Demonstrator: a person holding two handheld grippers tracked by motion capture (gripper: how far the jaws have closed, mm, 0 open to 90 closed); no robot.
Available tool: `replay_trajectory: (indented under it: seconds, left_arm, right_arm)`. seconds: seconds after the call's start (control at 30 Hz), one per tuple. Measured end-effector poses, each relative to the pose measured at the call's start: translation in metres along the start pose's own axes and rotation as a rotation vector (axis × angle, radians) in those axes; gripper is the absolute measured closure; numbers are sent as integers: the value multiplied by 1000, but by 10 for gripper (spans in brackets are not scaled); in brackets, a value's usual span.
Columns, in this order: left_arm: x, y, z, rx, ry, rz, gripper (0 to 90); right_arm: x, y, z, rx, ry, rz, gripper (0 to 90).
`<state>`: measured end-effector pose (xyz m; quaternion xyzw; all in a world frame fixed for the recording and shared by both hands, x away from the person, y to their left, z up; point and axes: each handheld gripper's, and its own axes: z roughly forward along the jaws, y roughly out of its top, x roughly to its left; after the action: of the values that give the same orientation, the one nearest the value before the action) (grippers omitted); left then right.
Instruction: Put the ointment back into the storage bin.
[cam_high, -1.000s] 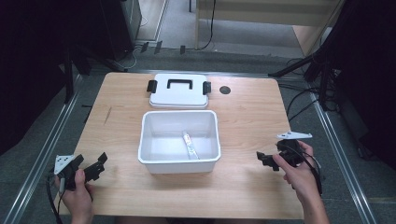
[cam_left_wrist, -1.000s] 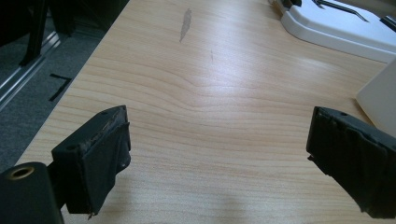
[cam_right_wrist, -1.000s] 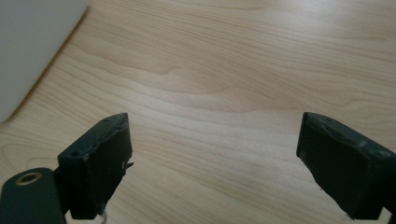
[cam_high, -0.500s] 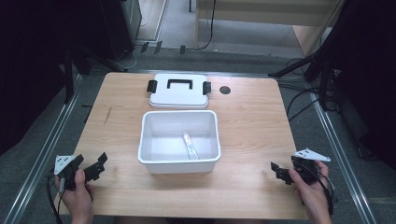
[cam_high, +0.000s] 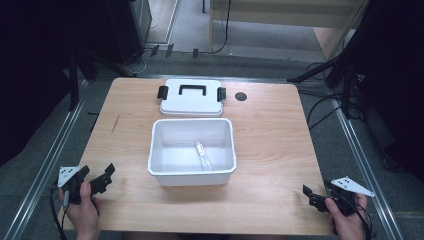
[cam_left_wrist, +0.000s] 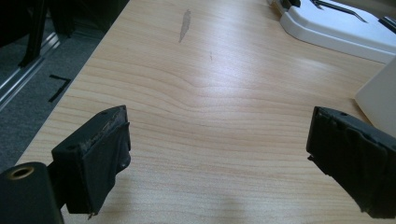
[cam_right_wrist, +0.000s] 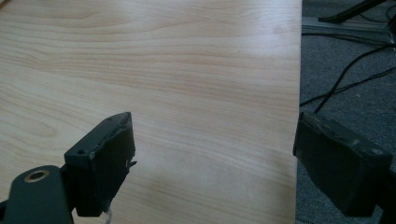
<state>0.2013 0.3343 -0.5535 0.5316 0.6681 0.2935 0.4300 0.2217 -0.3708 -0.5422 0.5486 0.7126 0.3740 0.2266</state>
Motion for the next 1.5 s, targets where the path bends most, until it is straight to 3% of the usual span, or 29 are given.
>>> replay_trajectory:
  seconds: [0.2,0.33,0.5,0.63,0.87,1.03,1.2,1.5]
  left_arm:
    - [1,0,1,3,-4,2,66]
    - [0,1,1,3,-2,4,66]
    - [0,0,1,3,-3,-1,67]
    - [0,0,1,4,-1,-7,66]
    - [0,0,1,-3,-3,-7,66]
    - [0,0,0,-5,-6,-4,67]
    - [1,0,0,-5,-11,-8,67]
    - [1,0,0,-2,-11,-9,67]
  right_arm:
    - [-2,-9,-3,-20,13,9,135]
    - [-4,-14,-8,-61,54,51,135]
    - [-4,-21,-5,-32,59,36,132]
    - [-7,-21,-5,-40,64,61,135]
    - [-4,-20,-4,-24,64,21,132]
    - [-5,-20,-5,-28,69,26,132]
    - [-3,-22,-11,-112,64,-2,136]
    - [-2,-21,-11,-100,59,-11,136]
